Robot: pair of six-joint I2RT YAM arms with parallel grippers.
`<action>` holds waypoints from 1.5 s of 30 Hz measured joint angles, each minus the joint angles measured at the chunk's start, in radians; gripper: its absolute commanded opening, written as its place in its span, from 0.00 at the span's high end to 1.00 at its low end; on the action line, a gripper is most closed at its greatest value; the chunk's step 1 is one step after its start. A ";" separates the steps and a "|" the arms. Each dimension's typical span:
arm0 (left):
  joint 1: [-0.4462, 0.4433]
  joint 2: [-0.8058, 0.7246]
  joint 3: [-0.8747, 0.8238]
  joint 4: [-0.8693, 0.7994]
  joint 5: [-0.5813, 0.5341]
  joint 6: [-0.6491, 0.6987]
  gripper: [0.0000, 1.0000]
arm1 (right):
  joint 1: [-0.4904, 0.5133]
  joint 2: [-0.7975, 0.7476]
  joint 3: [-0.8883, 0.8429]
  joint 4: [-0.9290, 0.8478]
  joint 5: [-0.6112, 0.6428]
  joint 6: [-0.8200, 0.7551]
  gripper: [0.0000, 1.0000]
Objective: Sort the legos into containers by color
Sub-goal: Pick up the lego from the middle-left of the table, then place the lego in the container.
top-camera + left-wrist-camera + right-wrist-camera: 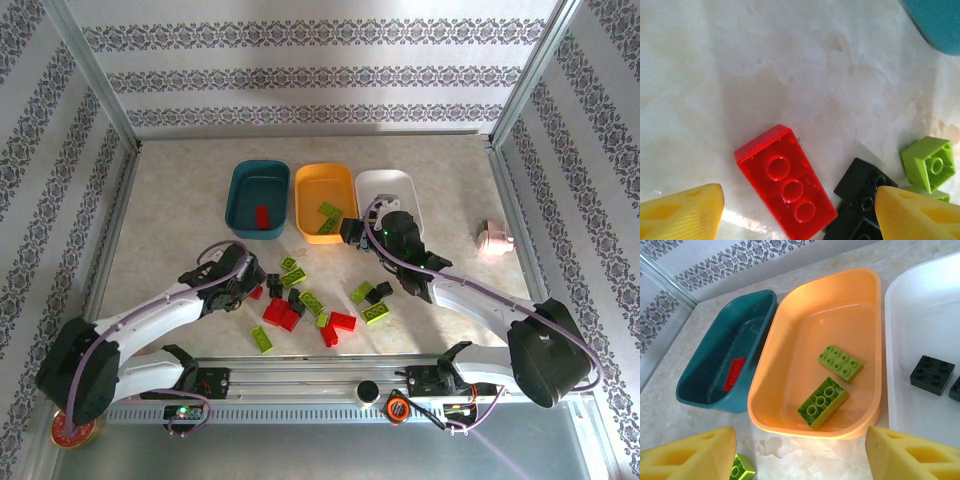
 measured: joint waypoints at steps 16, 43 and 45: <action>0.017 0.282 0.156 -0.039 0.038 0.043 0.58 | -0.028 -0.061 -0.019 0.000 0.000 0.020 0.31; 0.113 0.294 0.536 0.025 -0.055 0.628 0.67 | -0.041 -0.146 -0.034 -0.035 -0.006 0.031 0.30; 0.133 0.383 0.594 0.044 -0.048 0.666 0.67 | -0.040 -0.168 -0.037 -0.048 -0.018 0.036 0.30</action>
